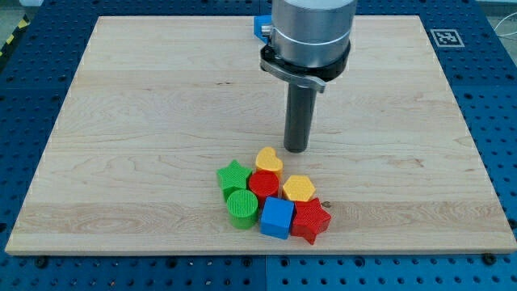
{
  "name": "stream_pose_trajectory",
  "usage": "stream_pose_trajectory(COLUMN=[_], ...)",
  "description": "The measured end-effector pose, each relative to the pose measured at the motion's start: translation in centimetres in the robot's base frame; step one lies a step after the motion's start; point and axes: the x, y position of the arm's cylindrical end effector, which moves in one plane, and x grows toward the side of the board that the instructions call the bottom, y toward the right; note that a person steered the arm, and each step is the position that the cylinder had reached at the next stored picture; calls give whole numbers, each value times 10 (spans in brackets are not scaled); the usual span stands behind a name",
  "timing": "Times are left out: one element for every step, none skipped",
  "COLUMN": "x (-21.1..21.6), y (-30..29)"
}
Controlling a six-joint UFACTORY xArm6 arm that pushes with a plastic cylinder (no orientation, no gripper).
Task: Push the red star along with red circle ant green star towards bottom center
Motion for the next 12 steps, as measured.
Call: stream_pose_trajectory(x=[0,24,84,117,125,134,135,134,133,134,134,134], y=[53,108,134,134,134,131,128,112,94,79,65,33])
